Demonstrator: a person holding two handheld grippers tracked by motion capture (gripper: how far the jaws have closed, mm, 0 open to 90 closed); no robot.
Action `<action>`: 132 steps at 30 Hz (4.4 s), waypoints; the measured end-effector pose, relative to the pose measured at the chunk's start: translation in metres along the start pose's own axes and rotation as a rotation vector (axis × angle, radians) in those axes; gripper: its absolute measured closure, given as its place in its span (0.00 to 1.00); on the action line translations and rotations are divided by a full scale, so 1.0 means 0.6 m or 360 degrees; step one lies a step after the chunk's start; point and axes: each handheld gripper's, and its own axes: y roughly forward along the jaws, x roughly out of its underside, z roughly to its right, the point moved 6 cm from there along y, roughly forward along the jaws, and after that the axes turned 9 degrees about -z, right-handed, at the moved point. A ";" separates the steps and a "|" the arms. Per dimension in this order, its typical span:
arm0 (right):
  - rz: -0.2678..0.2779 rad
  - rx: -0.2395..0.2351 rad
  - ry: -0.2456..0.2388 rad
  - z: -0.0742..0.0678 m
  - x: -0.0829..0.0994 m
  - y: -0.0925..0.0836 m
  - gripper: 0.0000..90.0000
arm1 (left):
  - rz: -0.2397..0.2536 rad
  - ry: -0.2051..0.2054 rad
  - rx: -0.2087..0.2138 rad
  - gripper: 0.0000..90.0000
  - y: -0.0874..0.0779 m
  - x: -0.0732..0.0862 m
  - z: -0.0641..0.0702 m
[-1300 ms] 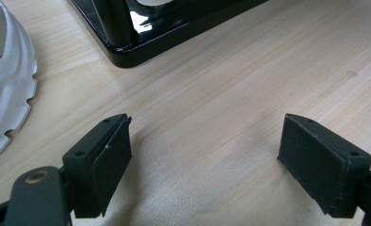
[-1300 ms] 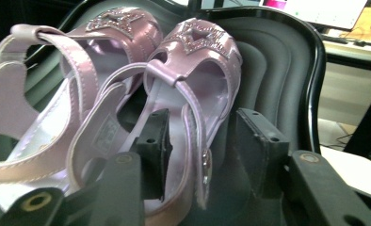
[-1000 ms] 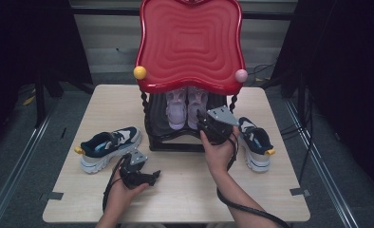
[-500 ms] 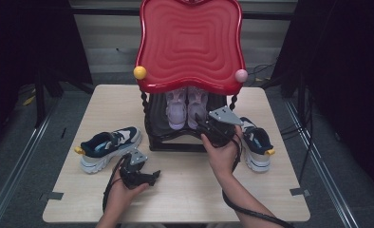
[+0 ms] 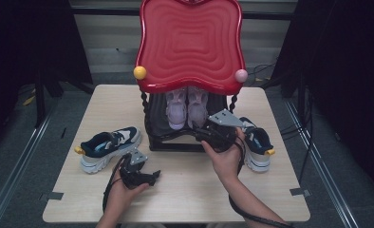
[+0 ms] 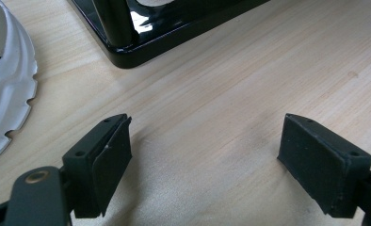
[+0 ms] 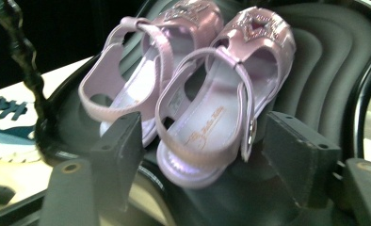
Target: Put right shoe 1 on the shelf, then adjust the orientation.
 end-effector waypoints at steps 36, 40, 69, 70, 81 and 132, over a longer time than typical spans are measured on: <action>-0.0250 -0.0429 -0.0058 0.015 0.118 -0.052 0.19 | 0.0001 0.0000 -0.0001 0.19 0.000 0.000 0.000; -0.0276 -0.0454 -0.0069 0.021 0.140 -0.055 0.17 | 0.0001 -0.0001 -0.0001 0.19 0.000 0.000 0.000; -0.0578 -0.0620 -0.0159 0.036 0.270 -0.051 0.16 | 0.0001 -0.0001 -0.0001 0.19 0.000 0.000 0.000; -0.0581 -0.0612 -0.0163 0.035 0.271 -0.051 0.16 | 0.0001 -0.0001 -0.0001 0.19 0.000 0.000 0.000; -0.0658 -0.0609 -0.0273 0.029 0.291 -0.042 0.15 | 0.0001 -0.0001 0.0000 0.19 0.000 0.000 0.000; -0.0650 -0.0616 -0.0322 0.026 0.294 -0.041 0.13 | -0.0134 0.0103 0.0101 0.21 -0.039 -0.018 0.004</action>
